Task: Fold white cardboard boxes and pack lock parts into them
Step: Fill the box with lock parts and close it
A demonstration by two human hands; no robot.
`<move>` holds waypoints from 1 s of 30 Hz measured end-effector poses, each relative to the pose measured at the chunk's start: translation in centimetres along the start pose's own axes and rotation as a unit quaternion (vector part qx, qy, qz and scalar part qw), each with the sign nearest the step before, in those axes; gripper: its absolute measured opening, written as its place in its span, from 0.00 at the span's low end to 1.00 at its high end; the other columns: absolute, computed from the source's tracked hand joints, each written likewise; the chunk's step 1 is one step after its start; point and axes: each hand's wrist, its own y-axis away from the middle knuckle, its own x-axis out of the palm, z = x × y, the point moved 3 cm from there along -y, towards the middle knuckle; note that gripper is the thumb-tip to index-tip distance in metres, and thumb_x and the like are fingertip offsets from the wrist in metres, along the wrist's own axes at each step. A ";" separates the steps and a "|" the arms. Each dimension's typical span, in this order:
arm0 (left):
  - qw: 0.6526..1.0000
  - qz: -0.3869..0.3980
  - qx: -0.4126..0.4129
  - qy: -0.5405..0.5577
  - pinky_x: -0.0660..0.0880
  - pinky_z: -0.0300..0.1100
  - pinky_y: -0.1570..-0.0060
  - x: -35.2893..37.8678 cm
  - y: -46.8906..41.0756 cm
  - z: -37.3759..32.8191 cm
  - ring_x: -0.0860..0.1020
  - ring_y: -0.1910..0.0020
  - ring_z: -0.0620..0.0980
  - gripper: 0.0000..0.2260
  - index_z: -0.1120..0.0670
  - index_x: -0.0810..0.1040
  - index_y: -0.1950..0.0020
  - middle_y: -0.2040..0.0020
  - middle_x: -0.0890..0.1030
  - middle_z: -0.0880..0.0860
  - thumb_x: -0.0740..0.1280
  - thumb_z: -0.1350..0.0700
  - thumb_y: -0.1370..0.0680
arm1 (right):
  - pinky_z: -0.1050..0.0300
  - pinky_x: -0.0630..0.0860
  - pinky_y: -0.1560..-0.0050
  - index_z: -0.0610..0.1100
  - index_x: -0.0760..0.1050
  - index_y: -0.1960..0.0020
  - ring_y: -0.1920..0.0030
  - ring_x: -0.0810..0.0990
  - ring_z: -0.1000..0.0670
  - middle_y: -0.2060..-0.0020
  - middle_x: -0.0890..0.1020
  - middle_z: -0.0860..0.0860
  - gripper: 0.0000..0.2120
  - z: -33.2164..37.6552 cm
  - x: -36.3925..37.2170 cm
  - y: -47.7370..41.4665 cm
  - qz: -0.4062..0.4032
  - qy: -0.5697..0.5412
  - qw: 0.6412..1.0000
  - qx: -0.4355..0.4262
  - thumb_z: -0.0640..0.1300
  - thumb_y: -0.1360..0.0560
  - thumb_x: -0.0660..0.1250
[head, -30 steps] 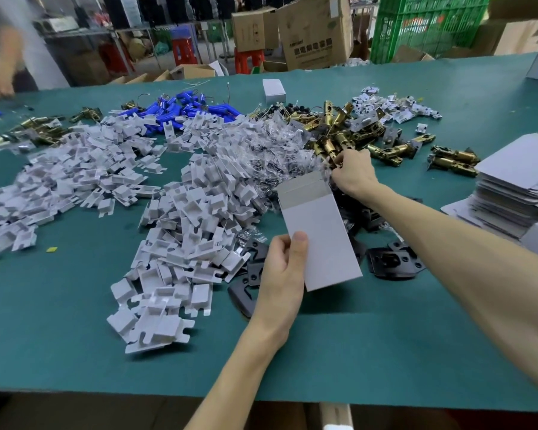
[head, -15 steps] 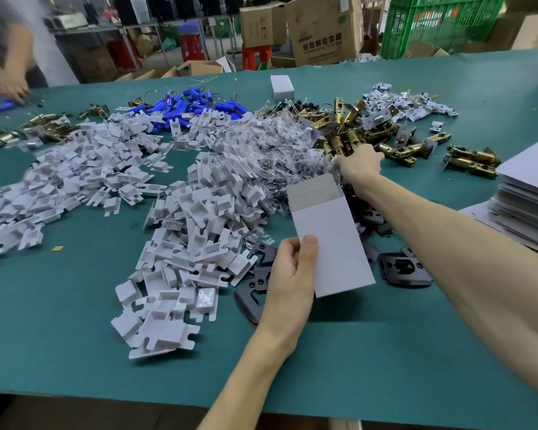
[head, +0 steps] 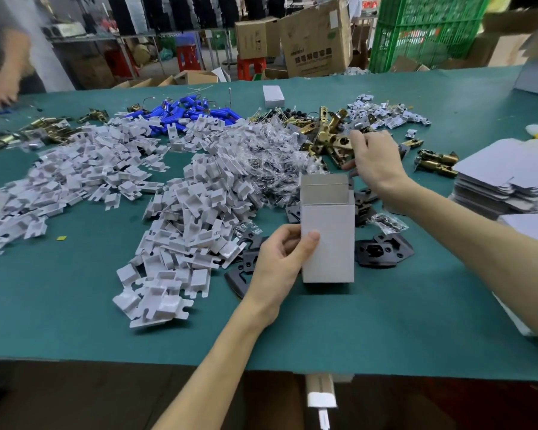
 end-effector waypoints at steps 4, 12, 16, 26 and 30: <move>1.000 0.001 0.004 0.000 0.80 0.39 0.47 -0.1 0.3 0.0 0.84 0.43 0.48 0.16 0.60 0.78 0.36 0.41 0.86 0.54 0.73 0.55 0.21 | 0.48 0.83 0.65 0.38 0.73 0.59 0.65 0.86 0.46 0.48 0.74 0.40 0.21 2.7 -3.2 4.2 0.006 -0.026 0.996 -0.086 0.47 0.13 0.54; 0.998 0.048 0.036 0.005 0.81 0.43 0.43 0.0 0.9 -0.6 0.84 0.41 0.53 0.23 0.58 0.79 0.37 0.41 0.86 0.54 0.79 0.55 0.29 | 0.51 0.79 0.71 0.40 0.74 0.51 0.73 0.82 0.49 0.65 0.81 0.43 0.12 6.8 -8.5 10.0 0.025 0.046 0.976 -0.209 0.43 0.13 0.56; 0.997 0.063 0.046 0.010 0.81 0.42 0.44 -0.1 1.1 -0.8 0.84 0.41 0.52 0.22 0.57 0.80 0.37 0.41 0.86 0.54 0.79 0.56 0.29 | 0.50 0.81 0.63 0.48 0.73 0.56 0.67 0.81 0.52 0.65 0.78 0.56 0.13 7.3 -8.1 10.8 0.115 0.184 0.956 -0.199 0.40 0.14 0.59; 0.995 0.092 0.030 0.009 0.80 0.46 0.39 0.2 1.4 -0.9 0.84 0.40 0.51 0.19 0.58 0.81 0.37 0.41 0.86 0.55 0.78 0.64 0.26 | 0.50 0.77 0.56 0.42 0.78 0.48 0.56 0.81 0.42 0.56 0.80 0.46 0.13 9.5 -4.2 12.6 0.251 0.403 0.859 -0.191 0.50 0.15 0.60; 0.994 0.101 0.022 0.021 0.80 0.39 0.45 0.3 1.5 -0.8 0.84 0.42 0.49 0.19 0.57 0.82 0.35 0.42 0.87 0.54 0.77 0.65 0.25 | 0.54 0.67 0.65 0.43 0.75 0.55 0.65 0.74 0.46 0.64 0.71 0.50 0.13 9.5 -2.7 13.3 0.262 0.406 0.858 -0.174 0.49 0.16 0.62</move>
